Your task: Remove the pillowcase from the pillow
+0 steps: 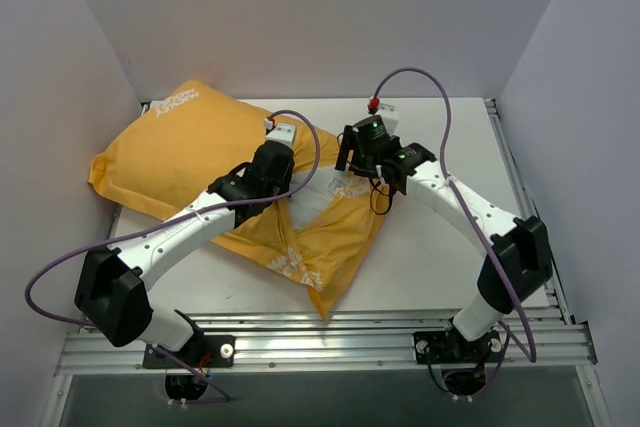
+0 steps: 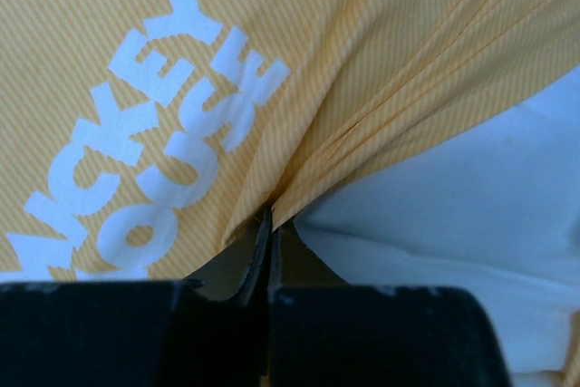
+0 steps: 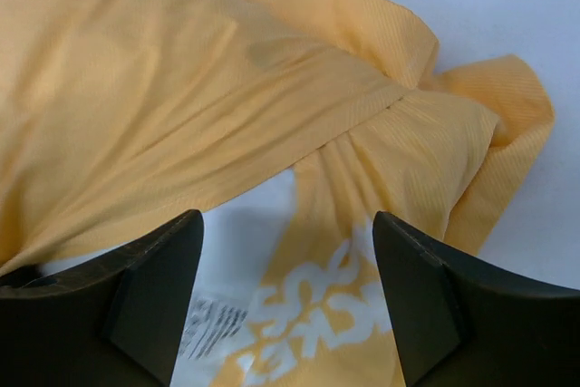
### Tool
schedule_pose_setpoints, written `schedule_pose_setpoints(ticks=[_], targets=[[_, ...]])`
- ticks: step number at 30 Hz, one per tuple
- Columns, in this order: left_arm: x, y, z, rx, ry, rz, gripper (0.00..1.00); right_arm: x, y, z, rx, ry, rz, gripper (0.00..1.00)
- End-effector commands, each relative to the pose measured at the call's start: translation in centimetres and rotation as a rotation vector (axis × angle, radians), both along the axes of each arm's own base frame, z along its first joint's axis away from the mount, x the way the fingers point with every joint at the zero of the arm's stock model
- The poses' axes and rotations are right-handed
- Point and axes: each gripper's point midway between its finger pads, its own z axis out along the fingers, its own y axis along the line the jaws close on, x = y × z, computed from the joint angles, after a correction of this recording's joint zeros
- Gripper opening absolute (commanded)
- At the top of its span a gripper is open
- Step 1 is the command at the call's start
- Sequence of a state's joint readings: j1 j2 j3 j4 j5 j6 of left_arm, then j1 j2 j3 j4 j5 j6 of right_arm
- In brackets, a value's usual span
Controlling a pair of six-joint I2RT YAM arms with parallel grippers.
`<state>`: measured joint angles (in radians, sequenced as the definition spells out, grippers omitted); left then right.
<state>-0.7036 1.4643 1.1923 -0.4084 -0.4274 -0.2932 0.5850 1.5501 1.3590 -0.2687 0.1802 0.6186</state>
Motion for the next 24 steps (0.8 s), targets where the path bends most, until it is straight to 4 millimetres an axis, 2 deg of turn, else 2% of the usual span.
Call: schedule_pose_setpoints(ticks=[1, 2, 4, 5, 6, 8, 9, 10, 12, 14, 15, 16, 17, 18, 19, 20, 21, 24], targets=[[-2.1, 2.4, -2.8, 0.067, 0.098, 0.049, 0.02, 0.0, -2.9, -4.8, -0.167, 0.106, -0.061, 0.71], [-2.2, 2.8, -3.0, 0.061, 0.105, 0.066, 0.02, -1.0, -4.3, -6.9, -0.199, 0.148, -0.075, 0.71], [-2.5, 3.9, -3.7, 0.067, 0.127, 0.095, 0.02, -1.3, -7.0, -9.0, -0.175, 0.191, -0.128, 0.68], [-2.6, 4.1, -3.9, 0.062, 0.133, 0.104, 0.02, -2.9, -9.1, -11.1, -0.192, 0.236, -0.157, 0.63], [-2.8, 4.2, -4.1, 0.060, 0.141, 0.107, 0.02, -2.9, -11.6, -11.9, -0.203, 0.245, -0.221, 0.59], [-3.2, 4.5, -4.7, 0.051, 0.156, 0.115, 0.02, -4.0, -14.5, -13.3, -0.216, 0.274, -0.280, 0.49], [-3.3, 4.5, -4.9, 0.050, 0.163, 0.116, 0.02, -5.3, -15.8, -15.4, -0.217, 0.312, -0.298, 0.47], [-3.5, 4.7, -5.2, 0.050, 0.173, 0.119, 0.02, -5.7, -17.2, -16.5, -0.161, 0.347, -0.326, 0.44], [-3.7, 4.9, -5.5, 0.046, 0.185, 0.129, 0.02, -6.8, -17.8, -18.8, -0.097, 0.380, -0.328, 0.38], [-3.8, 5.1, -5.5, 0.045, 0.188, 0.135, 0.02, -7.0, -16.3, -19.8, -0.017, 0.407, -0.253, 0.28], [-3.8, 5.1, -5.5, 0.041, 0.187, 0.131, 0.02, -5.7, -15.1, -19.5, 0.036, 0.354, -0.204, 0.25], [-3.8, 4.9, -5.2, 0.035, 0.186, 0.124, 0.02, -6.2, -12.8, -19.6, 0.131, 0.366, -0.100, 0.21], [-3.6, 4.6, -4.9, 0.020, 0.179, 0.108, 0.02, -6.0, -11.6, -19.4, 0.180, 0.351, -0.042, 0.11], [-3.6, 4.3, -4.6, 0.011, 0.174, 0.098, 0.02, -4.6, -10.1, -18.2, 0.243, 0.268, 0.030, 0.07], [-3.5, 4.0, -4.1, -0.002, 0.162, 0.081, 0.02, -4.7, -8.9, -17.7, 0.303, 0.244, 0.089, 0.06], [-3.3, 3.3, -3.5, -0.022, 0.148, 0.046, 0.02, -5.1, -6.8, -16.1, 0.396, 0.217, 0.191, 0.01], [-3.2, 2.9, -2.8, -0.038, 0.133, 0.025, 0.05, -4.0, -5.7, -13.9, 0.463, 0.124, 0.244, 0.00], [-2.6, 1.5, -0.5, -0.079, 0.080, -0.050, 0.19, -4.1, -3.3, -9.3, 0.562, -0.003, 0.392, 0.00]])
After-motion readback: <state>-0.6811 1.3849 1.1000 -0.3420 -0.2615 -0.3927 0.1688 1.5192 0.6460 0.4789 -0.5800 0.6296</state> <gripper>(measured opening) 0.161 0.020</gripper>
